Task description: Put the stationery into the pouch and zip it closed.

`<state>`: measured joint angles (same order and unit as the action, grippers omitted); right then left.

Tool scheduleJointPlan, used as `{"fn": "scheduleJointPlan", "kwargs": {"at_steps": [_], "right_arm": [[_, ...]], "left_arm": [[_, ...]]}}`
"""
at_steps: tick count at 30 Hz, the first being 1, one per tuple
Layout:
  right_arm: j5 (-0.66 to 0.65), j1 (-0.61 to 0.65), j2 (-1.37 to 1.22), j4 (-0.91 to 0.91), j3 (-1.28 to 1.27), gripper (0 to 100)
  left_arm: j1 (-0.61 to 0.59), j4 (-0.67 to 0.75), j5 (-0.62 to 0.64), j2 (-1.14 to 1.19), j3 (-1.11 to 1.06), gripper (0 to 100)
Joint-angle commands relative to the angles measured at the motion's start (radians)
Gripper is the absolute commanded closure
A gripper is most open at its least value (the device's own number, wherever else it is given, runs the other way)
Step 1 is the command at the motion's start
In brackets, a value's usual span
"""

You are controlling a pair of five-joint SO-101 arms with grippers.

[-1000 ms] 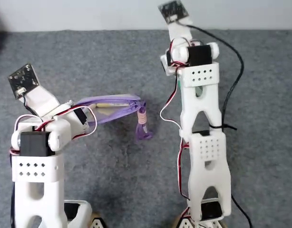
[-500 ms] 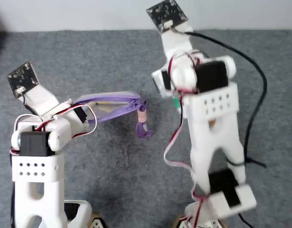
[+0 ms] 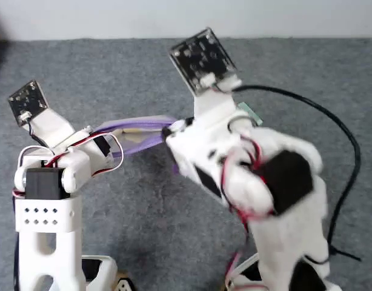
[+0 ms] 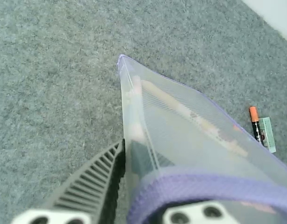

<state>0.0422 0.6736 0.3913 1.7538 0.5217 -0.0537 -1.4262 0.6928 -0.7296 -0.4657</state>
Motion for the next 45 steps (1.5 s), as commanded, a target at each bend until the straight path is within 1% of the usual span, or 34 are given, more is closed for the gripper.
{"fn": "scheduleJointPlan", "kwargs": {"at_steps": [1,3,7,11,14,16,22,30,32,36,41,45], "right_arm": [[0.069,0.053,0.091,0.039,-0.002,99.1],[0.081,0.076,0.134,0.039,-0.008,99.1],[0.051,0.088,0.217,0.039,-0.095,99.1],[0.054,0.088,0.331,0.028,-0.252,99.1],[0.04,0.088,0.435,-0.053,-0.402,99.1],[0.011,0.088,0.504,-0.171,-0.512,99.1],[-0.061,0.09,0.642,-0.615,-0.798,99.1],[-0.063,0.091,0.651,-1.178,-0.99,99.1],[-0.063,0.117,0.651,-1.28,-1.042,99.1],[-0.063,0.176,0.651,-1.426,-1.158,99.1],[-0.064,0.182,0.65,-1.669,-1.338,99.1],[-0.064,0.182,0.65,-1.771,-1.413,99.1]], "left_arm": [[0.008,0.029,0.02,-0.003,0.005,99],[0.008,0.029,0.034,-0.003,0.005,99],[0.008,0.029,0.048,-0.003,0.004,99],[0.008,0.029,0.048,-0.003,0.004,99],[0.008,0.029,0.048,-0.003,0.004,99],[0.008,0.029,0.048,-0.003,0.004,99],[0.008,0.029,0.048,-0.003,0.004,99],[0.008,0.029,0.048,-0.003,0.002,99],[0.008,0.029,0.048,-0.003,0.002,99],[0.008,0.029,0.06,-0.003,0.002,99],[0.008,0.029,0.064,-0.003,0.002,99],[0.008,0.029,0.064,-0.003,0.002,99]]}}
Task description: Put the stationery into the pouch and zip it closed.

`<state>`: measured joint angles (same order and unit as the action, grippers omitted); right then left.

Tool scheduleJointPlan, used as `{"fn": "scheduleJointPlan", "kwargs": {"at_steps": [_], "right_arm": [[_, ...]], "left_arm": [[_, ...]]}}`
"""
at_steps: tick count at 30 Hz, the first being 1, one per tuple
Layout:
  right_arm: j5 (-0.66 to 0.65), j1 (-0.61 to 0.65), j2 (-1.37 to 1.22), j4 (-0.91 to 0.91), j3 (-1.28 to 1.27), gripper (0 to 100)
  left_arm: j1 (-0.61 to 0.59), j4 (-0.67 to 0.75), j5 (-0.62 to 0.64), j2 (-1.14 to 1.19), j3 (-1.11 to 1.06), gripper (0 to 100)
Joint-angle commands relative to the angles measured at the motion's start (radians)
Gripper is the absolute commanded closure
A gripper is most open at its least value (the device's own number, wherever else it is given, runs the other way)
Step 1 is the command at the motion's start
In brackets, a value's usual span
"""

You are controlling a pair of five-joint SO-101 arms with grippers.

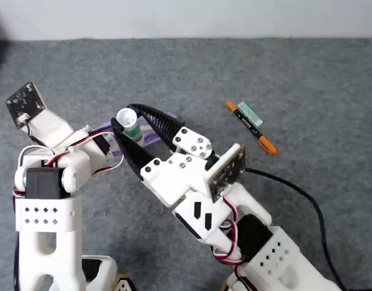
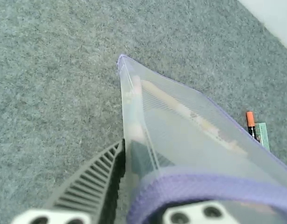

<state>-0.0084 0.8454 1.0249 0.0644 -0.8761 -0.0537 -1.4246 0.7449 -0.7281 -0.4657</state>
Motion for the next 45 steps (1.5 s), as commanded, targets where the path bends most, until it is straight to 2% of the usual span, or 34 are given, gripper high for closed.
{"fn": "scheduleJointPlan", "kwargs": {"at_steps": [1,5,11,15,21,26,28,36,41,45], "right_arm": [[-0.014,0.01,0.016,-0.094,-0.025,99.1],[-0.012,0.013,-0.001,-0.139,-0.06,99.1],[-0.012,0.01,-0.124,-0.305,-0.071,99.1],[-0.009,0.013,-0.177,-0.321,-0.071,99.0],[0.061,0.01,-0.18,-0.119,-0.057,98.7],[0.071,-0.004,-0.18,0.022,-0.014,84.7],[0.071,-0.007,-0.18,0.048,0.011,82.0],[0.071,-0.027,-0.179,0.128,0.183,91.9],[0.074,-0.162,-0.18,0.249,0.275,97.6],[0.16,-0.3,-0.191,0.461,0.344,99.0]], "left_arm": [[0.008,0.028,0.014,-0.005,0.002,99],[0.008,0.028,0.014,-0.005,0.002,99],[0.008,0.028,0.014,-0.005,0.002,99],[0.008,0.028,0.014,-0.005,0.002,99],[0.008,0.028,0.014,-0.005,0.002,99],[0.008,0.028,0.014,-0.005,0.004,99],[0.008,0.028,0.014,-0.005,0.004,99],[0.008,0.028,0.014,-0.005,0.004,99],[0.008,0.028,0.014,-0.005,0.004,99],[0.008,0.028,0.015,-0.011,0.005,99]]}}
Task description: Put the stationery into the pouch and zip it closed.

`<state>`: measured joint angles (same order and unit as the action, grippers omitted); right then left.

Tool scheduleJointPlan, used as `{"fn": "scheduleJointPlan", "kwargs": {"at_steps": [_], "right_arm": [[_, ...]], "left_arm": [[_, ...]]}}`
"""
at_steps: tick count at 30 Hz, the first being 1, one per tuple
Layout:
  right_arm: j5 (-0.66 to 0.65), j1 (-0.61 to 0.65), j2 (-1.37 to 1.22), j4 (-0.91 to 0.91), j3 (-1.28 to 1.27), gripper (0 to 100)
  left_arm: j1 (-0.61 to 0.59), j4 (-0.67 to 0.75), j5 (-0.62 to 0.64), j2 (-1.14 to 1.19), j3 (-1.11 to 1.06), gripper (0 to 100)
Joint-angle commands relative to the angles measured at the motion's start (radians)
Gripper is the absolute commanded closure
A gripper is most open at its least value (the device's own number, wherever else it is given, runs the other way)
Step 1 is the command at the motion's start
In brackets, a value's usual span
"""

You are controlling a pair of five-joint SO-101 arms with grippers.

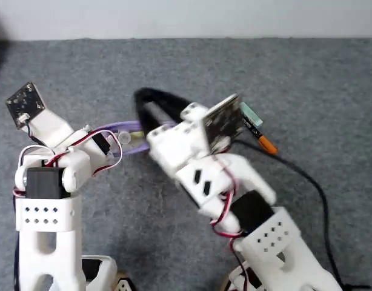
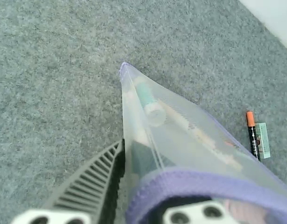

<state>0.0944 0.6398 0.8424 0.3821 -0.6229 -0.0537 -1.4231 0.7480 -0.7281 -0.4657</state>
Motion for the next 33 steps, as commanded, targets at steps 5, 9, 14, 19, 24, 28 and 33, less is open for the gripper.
{"fn": "scheduleJointPlan", "kwargs": {"at_steps": [5,9,14,19,24,28,33], "right_arm": [[0.071,-0.222,-0.081,0.392,0.173,99.1],[0.055,-0.321,-0.213,0.483,0.292,99.1],[-0.074,-0.392,-0.47,0.613,0.459,99.0],[-0.178,-0.446,-0.765,0.743,0.643,99.0],[-0.288,-0.49,-1.033,0.831,0.856,98.1],[-0.316,-0.512,-1.207,0.905,1.043,84.6],[-0.318,-0.521,-1.388,0.992,1.257,73.8]], "left_arm": [[0.006,0.026,0.012,-0.012,0.01,99],[0.002,0.026,0.008,-0.012,0.012,99],[0.002,0.044,0.008,-0.011,0.012,99],[0.006,0.086,0.008,-0.011,0.012,99],[0.006,0.098,0.008,-0.008,0.012,99],[0.006,0.098,0.008,-0.008,0.01,99],[0.006,0.098,0.008,-0.006,0.004,99]]}}
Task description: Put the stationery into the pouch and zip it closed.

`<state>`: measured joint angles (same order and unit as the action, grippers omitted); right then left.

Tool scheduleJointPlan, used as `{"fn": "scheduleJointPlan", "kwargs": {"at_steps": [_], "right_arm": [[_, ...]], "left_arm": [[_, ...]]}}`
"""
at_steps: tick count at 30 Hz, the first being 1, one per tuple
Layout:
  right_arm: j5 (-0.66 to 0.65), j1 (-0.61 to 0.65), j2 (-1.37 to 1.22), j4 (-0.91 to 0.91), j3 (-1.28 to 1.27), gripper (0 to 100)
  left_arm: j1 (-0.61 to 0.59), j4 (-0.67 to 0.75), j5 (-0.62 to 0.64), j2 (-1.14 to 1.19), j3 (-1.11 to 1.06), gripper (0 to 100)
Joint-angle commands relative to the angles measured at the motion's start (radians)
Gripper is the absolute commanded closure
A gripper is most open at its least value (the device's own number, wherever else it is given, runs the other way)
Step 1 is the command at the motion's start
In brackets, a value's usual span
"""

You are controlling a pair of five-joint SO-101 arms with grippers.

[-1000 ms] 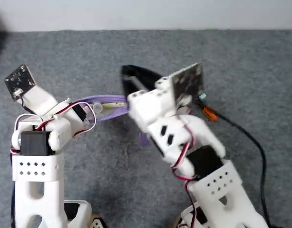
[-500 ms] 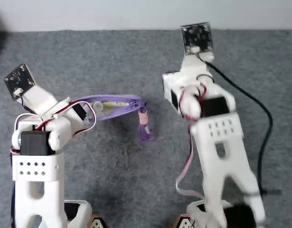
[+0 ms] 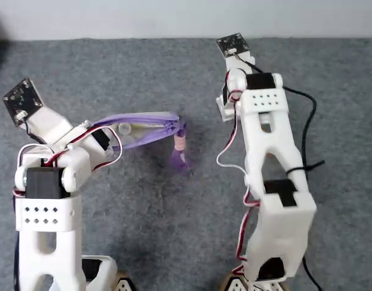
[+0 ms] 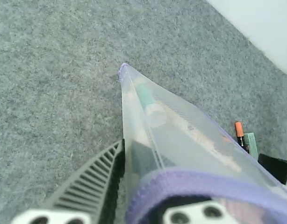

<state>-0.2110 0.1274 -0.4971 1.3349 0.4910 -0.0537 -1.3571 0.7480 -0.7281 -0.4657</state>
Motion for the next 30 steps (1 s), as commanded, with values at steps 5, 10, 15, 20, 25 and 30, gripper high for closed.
{"fn": "scheduleJointPlan", "kwargs": {"at_steps": [5,10,15,20,25,30], "right_arm": [[-0.081,-0.019,-0.214,0.044,0.298,74.5],[-0.126,-0.048,-0.36,0.048,0.465,74.5],[-0.173,-0.081,-0.464,0.048,0.577,74.5],[-0.195,-0.091,-0.544,0.047,0.601,74.5],[-0.195,-0.097,-0.605,0.039,0.601,74.5],[-0.196,-0.099,-0.633,0.051,0.62,75.7]], "left_arm": [[0.006,0.032,0.008,-0.005,0.004,99],[0.006,0.031,0.008,-0.005,0.004,99],[0.006,0.031,0.008,-0.005,0.004,99],[0.006,0.031,0.008,-0.005,0.004,99],[0.006,0.028,0.008,-0.006,0.004,99],[0.006,0.026,0.008,-0.008,0.004,99]]}}
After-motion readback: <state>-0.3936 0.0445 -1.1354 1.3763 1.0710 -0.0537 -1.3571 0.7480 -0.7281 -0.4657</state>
